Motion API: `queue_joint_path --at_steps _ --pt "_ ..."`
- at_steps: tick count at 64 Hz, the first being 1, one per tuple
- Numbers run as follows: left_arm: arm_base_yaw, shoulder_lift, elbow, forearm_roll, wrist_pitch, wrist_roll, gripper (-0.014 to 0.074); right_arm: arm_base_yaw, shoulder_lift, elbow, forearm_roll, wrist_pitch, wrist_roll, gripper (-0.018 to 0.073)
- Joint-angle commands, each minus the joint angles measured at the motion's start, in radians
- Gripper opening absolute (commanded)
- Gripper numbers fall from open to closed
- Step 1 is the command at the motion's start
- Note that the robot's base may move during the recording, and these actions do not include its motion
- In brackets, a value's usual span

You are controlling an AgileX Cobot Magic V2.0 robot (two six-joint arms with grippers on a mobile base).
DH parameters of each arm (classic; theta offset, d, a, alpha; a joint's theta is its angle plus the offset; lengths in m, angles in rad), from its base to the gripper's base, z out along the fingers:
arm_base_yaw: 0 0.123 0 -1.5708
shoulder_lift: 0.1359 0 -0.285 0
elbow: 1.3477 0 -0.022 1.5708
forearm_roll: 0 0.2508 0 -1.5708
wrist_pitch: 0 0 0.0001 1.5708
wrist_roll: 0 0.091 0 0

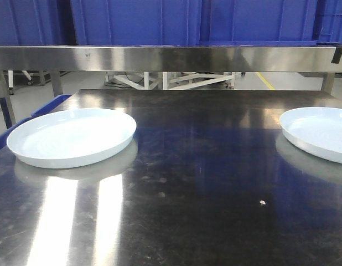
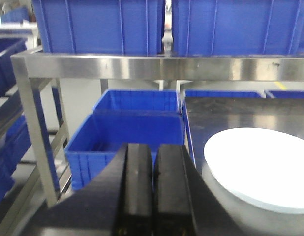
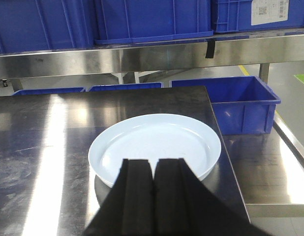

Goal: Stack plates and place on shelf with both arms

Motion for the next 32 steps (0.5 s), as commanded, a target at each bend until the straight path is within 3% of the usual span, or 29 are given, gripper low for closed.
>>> queue_joint_path --at_steps 1,9,15,22,32 --pt "-0.004 0.134 -0.192 -0.008 0.04 -0.002 0.0083 -0.007 -0.019 0.001 -0.004 -0.092 -0.003 0.0023" --pt "-0.004 0.369 -0.502 0.038 0.289 -0.002 0.0083 -0.007 -0.019 0.001 -0.004 -0.092 -0.003 0.0023" --pt "-0.004 0.509 -0.667 0.07 0.381 -0.002 0.0083 -0.007 -0.019 0.001 -0.004 -0.092 -0.003 0.0023" --pt "-0.004 0.642 -0.782 0.103 0.433 -0.002 0.0083 -0.007 -0.019 0.001 -0.004 -0.092 -0.003 0.0023" --pt "-0.004 0.736 -0.808 0.105 0.44 -0.002 0.0083 -0.007 -0.019 0.001 -0.004 -0.092 -0.003 0.0023"
